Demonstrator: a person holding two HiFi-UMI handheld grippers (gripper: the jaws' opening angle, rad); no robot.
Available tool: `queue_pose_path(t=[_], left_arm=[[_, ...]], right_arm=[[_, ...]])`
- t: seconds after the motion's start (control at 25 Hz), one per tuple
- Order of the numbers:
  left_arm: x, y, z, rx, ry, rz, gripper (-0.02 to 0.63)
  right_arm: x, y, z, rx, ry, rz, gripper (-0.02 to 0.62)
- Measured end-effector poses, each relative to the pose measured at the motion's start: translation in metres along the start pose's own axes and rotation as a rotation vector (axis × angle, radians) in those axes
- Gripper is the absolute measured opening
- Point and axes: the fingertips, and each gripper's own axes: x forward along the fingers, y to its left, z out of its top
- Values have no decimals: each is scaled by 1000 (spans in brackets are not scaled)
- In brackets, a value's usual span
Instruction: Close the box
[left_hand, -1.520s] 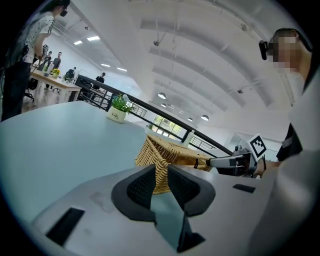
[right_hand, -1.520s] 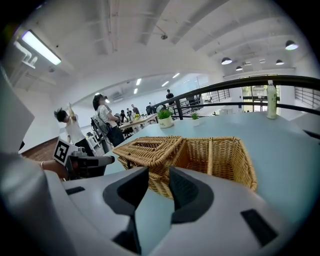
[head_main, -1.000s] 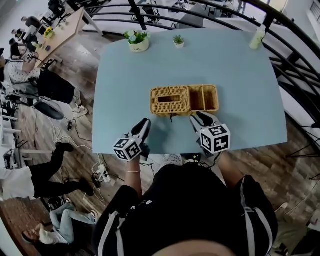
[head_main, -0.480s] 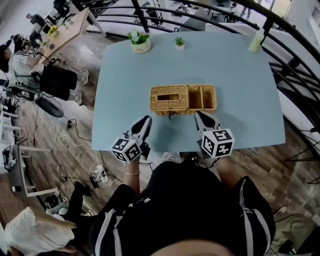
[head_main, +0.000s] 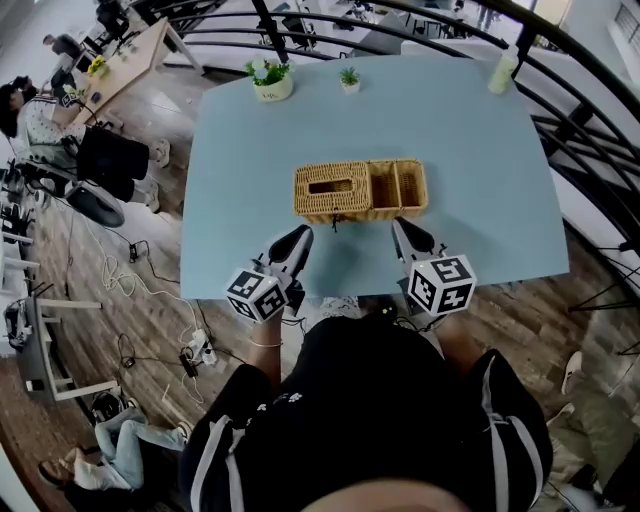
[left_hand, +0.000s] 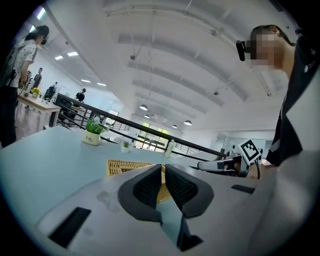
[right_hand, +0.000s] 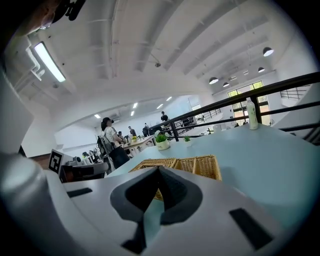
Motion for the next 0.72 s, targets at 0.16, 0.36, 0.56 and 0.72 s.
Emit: queue_pose_path(t=[0.16,0.36,0.56,0.72], left_arm=[[-3,-4,-5,5,16,-1,31],[-5,-1,-7,9,30,10,31],[-3,-2,-7,11,33,-3,31],[-4,-3,-8,9,42,-7,32]], right_arm=[[-4,1,-1,-4,3,2,0],[-4,4,0,-3,-3,17,0],[-2,4,1,-1,-9,18,0],[-3,6,2,3,-12,20,0]])
